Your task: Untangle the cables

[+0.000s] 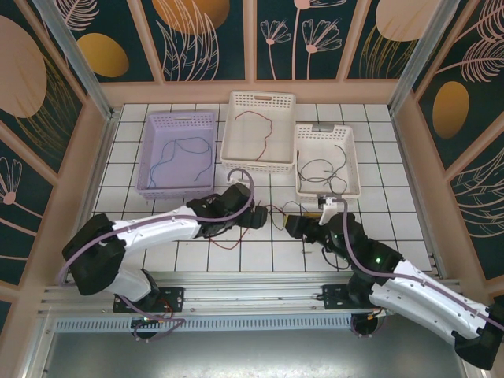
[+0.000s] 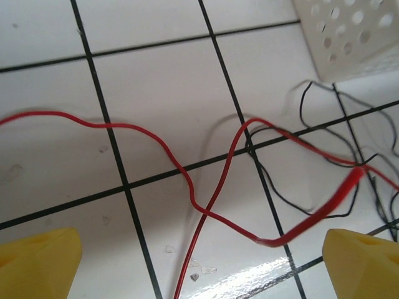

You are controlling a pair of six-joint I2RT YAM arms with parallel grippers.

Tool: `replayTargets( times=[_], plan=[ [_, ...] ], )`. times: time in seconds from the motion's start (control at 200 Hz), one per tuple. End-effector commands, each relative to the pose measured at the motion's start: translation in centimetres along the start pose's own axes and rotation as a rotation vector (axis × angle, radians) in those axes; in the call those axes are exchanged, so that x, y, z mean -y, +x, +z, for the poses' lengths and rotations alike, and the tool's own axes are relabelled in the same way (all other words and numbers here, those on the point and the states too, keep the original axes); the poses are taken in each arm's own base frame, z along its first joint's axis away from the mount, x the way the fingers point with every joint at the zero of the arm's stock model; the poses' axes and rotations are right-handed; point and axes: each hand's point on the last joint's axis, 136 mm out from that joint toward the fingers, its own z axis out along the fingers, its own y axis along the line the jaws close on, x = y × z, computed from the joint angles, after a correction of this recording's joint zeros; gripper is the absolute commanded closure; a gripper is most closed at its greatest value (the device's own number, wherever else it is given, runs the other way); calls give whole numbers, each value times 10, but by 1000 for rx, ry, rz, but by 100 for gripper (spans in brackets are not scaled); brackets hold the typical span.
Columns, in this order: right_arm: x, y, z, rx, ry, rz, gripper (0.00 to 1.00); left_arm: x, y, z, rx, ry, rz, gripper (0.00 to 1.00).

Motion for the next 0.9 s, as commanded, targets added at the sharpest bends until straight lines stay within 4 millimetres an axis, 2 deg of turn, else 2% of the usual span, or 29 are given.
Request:
replayTargets(
  times=[0.0, 0.17, 0.305, 0.415, 0.43, 0.616, 0.716, 0.731, 0.896],
  plan=[
    [2, -1, -1, 20, -3, 21, 24, 3, 1, 16, 8, -21, -8, 4],
    [1, 1, -1, 10, -13, 18, 24, 5, -4, 27, 30, -36, 2, 29],
    [2, 5, 0, 0, -14, 17, 24, 7, -9, 32, 41, -44, 10, 53],
    [2, 8, 1, -6, -21, 20, 24, 9, -10, 36, 44, -45, 10, 64],
    [2, 8, 2, -6, -22, 22, 24, 9, -10, 37, 43, -44, 10, 69],
    [4, 11, 2, -15, -24, 25, 24, 12, -19, 34, 63, -48, 23, 99],
    [4, 11, 0, -12, -23, 24, 24, 9, -22, 24, 72, -62, 34, 100],
    [5, 11, 0, -10, -23, 26, 24, 16, -34, 18, 99, -45, 28, 100],
    [6, 10, -3, 5, -28, 30, 24, 29, -77, -37, 214, -8, 14, 100]
  ],
)
